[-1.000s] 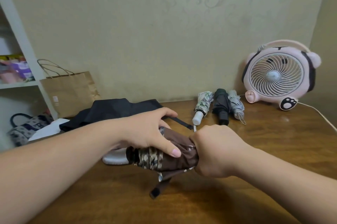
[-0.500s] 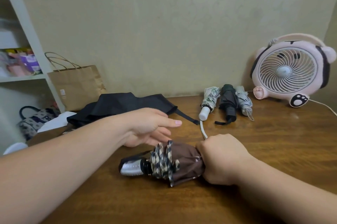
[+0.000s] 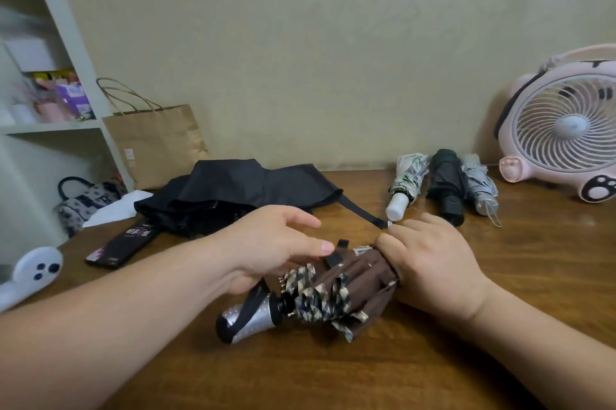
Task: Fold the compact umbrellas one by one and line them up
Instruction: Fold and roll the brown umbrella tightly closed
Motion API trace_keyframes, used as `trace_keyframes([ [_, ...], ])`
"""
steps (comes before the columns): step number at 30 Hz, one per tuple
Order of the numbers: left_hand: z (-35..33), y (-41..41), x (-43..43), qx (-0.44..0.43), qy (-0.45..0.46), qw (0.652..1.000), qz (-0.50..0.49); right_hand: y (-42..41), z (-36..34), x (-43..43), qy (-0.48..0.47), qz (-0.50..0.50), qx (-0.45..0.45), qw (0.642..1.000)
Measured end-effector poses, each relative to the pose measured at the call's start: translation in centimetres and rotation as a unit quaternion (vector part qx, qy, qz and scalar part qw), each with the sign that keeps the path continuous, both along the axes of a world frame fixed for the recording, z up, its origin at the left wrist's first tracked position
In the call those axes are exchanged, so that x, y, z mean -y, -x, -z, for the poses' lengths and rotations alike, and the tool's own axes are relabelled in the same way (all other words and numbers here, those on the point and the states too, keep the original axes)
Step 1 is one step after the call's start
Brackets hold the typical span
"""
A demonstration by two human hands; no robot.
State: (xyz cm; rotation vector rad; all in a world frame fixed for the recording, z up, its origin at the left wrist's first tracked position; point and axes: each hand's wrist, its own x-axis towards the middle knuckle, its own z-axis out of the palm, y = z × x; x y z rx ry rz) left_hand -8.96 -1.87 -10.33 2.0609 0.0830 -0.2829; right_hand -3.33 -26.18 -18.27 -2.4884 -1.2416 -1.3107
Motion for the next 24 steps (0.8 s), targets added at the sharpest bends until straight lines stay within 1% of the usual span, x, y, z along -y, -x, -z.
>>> trace_keyframes([
  [2, -0.1, -0.2, 0.1, 0.001, 0.056, 0.998, -0.003, -0.8, -0.1, -0.1, -0.025, -0.013, 0.009, 1.0],
  [4, -0.6, -0.3, -0.1, -0.011, 0.08, 0.997, 0.021, -1.2, 0.1, 0.1, -0.045, -0.021, 0.011, 0.999],
  [5, -0.8, -0.4, -0.2, -0.012, 0.066, 0.997, 0.046, -1.2, 0.2, 0.2, -0.045, -0.025, 0.01, 0.999],
  [7, -1.1, -0.8, -0.3, -0.014, 0.01, 0.993, 0.118, -1.0, 0.3, 0.3, -0.038, -0.032, 0.004, 0.999],
  [9, -1.3, -1.3, -0.1, -0.025, -0.04, 0.98, 0.193, -0.8, 0.2, 0.4, -0.031, -0.035, 0.001, 0.999],
  [11, -1.4, -1.8, 0.1, -0.015, -0.1, 0.965, 0.241, -0.6, 0.2, 0.4, -0.024, -0.038, -0.003, 0.999],
  [14, -2.3, -2.7, 0.1, -0.013, -0.177, 0.935, 0.306, -0.5, 0.4, 0.3, -0.017, -0.047, -0.006, 0.999],
  [16, -3.1, -3.1, 0.3, -0.038, -0.223, 0.906, 0.357, -0.4, 0.6, 0.1, -0.018, -0.055, 0.001, 0.998],
  [17, -3.4, -3.3, 0.4, -0.05, -0.229, 0.897, 0.376, -0.3, 0.6, -0.1, -0.02, -0.061, 0.004, 0.998],
  [24, -4.2, -5.8, 0.2, -0.082, -0.122, 0.868, 0.475, 0.7, -0.1, -0.7, -0.054, -0.123, -0.007, 0.991],
])
